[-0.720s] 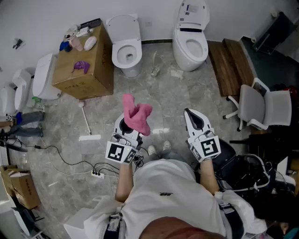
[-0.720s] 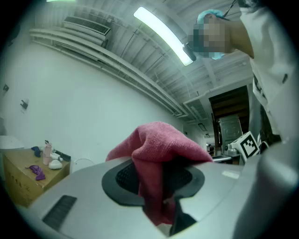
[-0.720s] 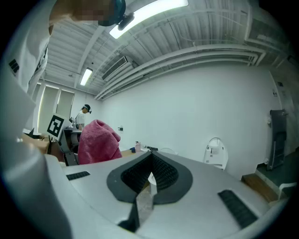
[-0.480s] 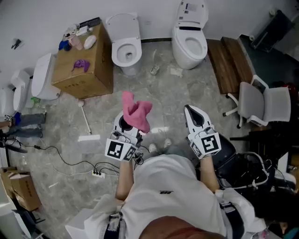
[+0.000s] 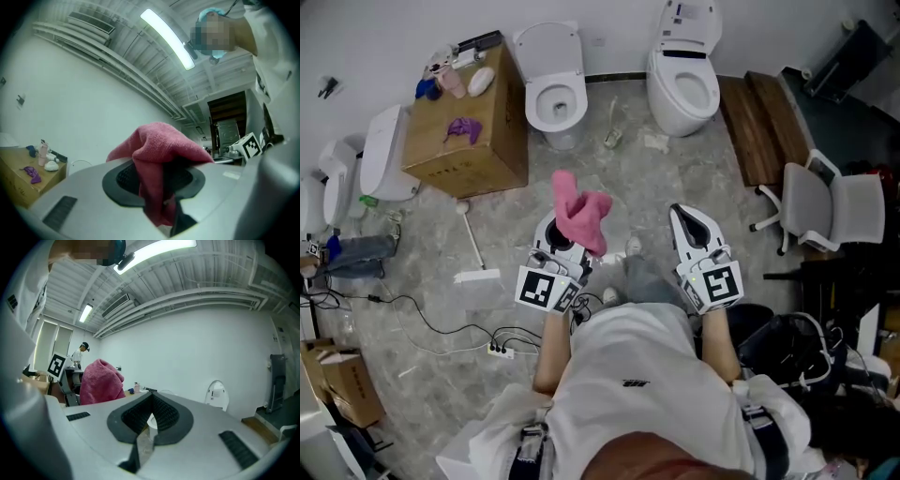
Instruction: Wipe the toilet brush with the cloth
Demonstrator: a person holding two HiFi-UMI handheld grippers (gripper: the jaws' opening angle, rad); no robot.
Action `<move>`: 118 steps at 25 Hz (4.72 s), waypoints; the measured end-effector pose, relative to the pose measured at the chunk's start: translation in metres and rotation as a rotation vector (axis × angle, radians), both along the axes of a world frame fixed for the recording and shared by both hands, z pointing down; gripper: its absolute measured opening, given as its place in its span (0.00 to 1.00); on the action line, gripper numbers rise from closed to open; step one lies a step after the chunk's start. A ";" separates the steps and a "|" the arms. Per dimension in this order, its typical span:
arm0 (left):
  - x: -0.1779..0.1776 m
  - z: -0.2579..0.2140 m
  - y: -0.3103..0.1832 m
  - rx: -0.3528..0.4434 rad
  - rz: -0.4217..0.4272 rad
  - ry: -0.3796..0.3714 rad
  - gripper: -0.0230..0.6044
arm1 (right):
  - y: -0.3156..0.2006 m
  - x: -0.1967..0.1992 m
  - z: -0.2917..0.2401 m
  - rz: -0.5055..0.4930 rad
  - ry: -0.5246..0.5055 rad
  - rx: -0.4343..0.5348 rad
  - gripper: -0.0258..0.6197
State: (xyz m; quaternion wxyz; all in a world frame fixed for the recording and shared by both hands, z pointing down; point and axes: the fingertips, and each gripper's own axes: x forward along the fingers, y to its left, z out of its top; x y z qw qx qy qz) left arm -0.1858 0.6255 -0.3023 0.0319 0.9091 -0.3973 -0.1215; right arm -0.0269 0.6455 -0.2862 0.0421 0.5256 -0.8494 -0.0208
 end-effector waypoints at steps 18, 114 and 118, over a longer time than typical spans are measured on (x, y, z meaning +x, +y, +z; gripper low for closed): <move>0.055 0.007 -0.180 -0.073 -0.055 -0.061 0.24 | -0.199 0.050 0.009 -0.073 -0.049 -0.067 0.03; 0.144 0.674 -0.696 -0.541 0.026 -0.105 0.22 | -0.698 0.113 0.682 -0.229 0.077 -0.566 0.03; 0.137 0.719 -0.707 -0.528 0.044 -0.130 0.22 | -0.717 0.107 0.730 -0.229 0.096 -0.539 0.03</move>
